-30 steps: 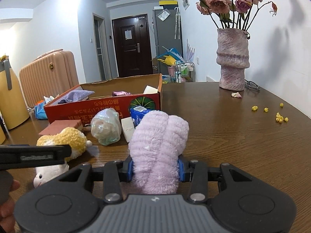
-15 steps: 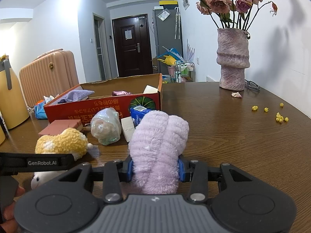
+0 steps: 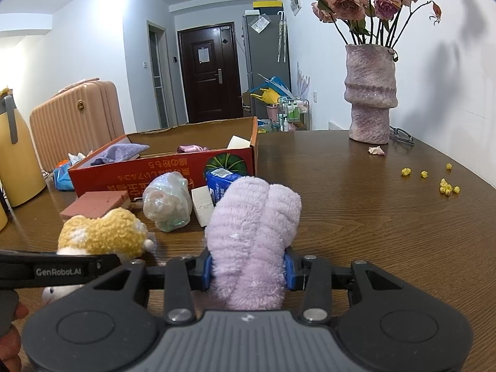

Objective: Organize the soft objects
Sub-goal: 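Lift the lamb plush with the left gripper while the right gripper holds the pink towel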

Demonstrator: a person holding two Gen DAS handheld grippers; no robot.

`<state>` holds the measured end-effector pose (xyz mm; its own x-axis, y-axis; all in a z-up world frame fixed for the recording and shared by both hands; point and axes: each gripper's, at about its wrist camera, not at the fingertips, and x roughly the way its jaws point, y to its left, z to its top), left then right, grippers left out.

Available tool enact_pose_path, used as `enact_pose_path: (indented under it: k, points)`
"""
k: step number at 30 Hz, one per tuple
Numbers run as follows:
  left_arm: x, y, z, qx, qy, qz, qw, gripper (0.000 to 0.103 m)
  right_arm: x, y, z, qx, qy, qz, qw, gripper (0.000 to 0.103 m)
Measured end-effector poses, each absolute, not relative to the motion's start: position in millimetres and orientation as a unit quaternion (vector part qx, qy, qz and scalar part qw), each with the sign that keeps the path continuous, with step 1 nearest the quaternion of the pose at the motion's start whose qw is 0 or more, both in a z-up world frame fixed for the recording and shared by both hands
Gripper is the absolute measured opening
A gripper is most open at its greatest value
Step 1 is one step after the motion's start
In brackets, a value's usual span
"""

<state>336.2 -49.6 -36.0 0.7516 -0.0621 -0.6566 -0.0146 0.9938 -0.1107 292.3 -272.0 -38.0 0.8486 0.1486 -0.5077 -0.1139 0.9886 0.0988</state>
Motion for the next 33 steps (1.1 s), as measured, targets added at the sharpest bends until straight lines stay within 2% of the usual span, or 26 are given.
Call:
enact_pose_path:
  k: [8,26,33]
  points:
    - [330.1,-43.9,-31.4,-0.060,0.342,-0.016,0.938,0.066,290.5,-273.4,-37.5,0.036,0.256,0.075,0.963,0.041]
    - [302.5,-23.7,-1.3,-0.061,0.249,-0.016,0.966,0.066,279.2,-267.7,-27.9,0.044,0.184,0.113,0.975,0.041]
    - [301.6,-19.3,2.8,-0.062,0.237,-0.013,0.969,0.066,279.4,-262.2,-24.1,0.044,0.163,0.116,0.979,0.041]
